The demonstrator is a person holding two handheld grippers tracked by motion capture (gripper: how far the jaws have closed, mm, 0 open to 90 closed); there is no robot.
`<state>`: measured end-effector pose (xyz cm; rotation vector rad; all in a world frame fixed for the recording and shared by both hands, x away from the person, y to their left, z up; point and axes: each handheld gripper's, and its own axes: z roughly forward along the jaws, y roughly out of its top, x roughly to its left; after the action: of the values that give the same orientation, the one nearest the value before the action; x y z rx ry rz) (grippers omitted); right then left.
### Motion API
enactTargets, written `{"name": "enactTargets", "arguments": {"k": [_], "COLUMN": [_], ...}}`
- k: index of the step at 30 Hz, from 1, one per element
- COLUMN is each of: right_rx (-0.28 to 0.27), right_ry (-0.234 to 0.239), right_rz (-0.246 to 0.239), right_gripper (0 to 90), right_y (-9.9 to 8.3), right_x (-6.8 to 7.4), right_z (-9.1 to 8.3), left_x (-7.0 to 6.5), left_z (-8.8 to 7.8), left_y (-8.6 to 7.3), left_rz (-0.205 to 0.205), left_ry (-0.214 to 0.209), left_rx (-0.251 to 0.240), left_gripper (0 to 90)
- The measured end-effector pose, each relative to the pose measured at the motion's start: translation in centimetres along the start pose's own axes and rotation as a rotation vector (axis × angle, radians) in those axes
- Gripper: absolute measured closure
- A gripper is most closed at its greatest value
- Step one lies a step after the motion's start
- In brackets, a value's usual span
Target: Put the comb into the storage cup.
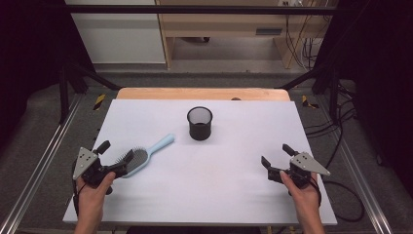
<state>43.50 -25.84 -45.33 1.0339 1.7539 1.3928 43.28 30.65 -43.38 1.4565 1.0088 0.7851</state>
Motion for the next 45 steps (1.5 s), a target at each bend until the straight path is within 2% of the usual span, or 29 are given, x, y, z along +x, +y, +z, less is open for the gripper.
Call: {"name": "enactTargets", "arguments": {"k": [9,13,15,16,19,20,23,25,27,29,30,31,35,37,38,39,40,41,42,45], "right_rx": [0.029,0.042,0.042,0.038,0.037,0.029,0.021,0.017,0.014,0.014,0.016,0.018,0.016,0.015,0.015,0.015,0.015,0.015,0.015,0.013], "right_ry": [-0.015,-0.019,-0.017,-0.016,-0.016,-0.013,-0.008,-0.003,0.004,0.01,0.011,0.012,0.013,0.012,0.011,0.011,0.008,0.008,0.004,0.005], "right_rz": [0.007,-0.003,-0.005,-0.002,0.002,0.008,0.015,0.017,0.013,0.007,0.001,-0.001,-0.004,-0.004,-0.005,-0.005,-0.002,-0.002,0.001,0.004], "right_gripper": [10.1,10.1,10.1,10.1,9.6,9.5,9.2,9.1,9.1,9.1,9.1,9.1,9.1,9.1,9.1,9.1,9.1,9.1,9.1,9.2], "right_y": [-0.2,-0.3,-0.3,-0.3,-0.3,-0.3,-0.2,-0.1,0.0,0.0,0.0,0.1,0.1,0.1,0.1,0.1,0.0,0.0,0.0,0.0], "right_x": [0.0,0.2,0.3,0.3,0.2,0.1,0.2,0.3,0.5,0.7,0.7,0.8,0.9,0.9,0.9,0.9,0.8,0.8,0.8,0.7], "right_z": [0.0,0.1,0.1,0.1,0.1,0.1,0.1,0.1,0.2,0.2,0.3,0.3,0.3,0.2,0.2,0.2,0.1,0.1,0.0,0.0], "left_x": [-0.1,-0.7,-0.9,-1.5,-2.0,-2.5,-2.9,-3.3,-3.5,-3.7,-3.7,-3.9,-4.4,-4.7,-5.1,-5.1,-5.2,-5.4,-5.7,-6.1], "left_z": [0.3,0.5,0.5,0.8,1.1,1.5,2.2,3.3,4.1,5.1,5.1,6.1,7.7,8.7,9.7,9.7,10.2,10.6,11.4,12.1], "left_y": [-0.3,-0.1,0.0,0.3,0.6,0.9,1.2,1.6,2.0,2.4,2.4,2.9,3.4,3.6,3.7,3.7,3.8,3.8,3.8,3.7], "left_rz": [-0.005,-0.008,-0.001,0.007,0.004,0.007,0.022,0.028,0.058,0.09,0.09,0.126,0.176,0.222,0.282,0.282,0.311,0.306,0.319,0.336], "left_ry": [0.046,0.026,0.025,0.014,0.009,0.008,0.005,-0.003,-0.001,-0.009,-0.009,-0.025,-0.032,-0.045,-0.054,-0.054,-0.062,-0.072,-0.085,-0.092], "left_rx": [0.081,0.103,0.109,0.117,0.124,0.124,0.138,0.167,0.172,0.186,0.186,0.211,0.243,0.262,0.284,0.284,0.287,0.303,0.318,0.336], "left_gripper": [11.3,16.6,22.8,24.4,27.5,29.8,34.4,39.5,49.9,56.3,62.2,66.0,72.4,78.5,80.2,82.2,83.2,83.2,84.7,88.5]}}
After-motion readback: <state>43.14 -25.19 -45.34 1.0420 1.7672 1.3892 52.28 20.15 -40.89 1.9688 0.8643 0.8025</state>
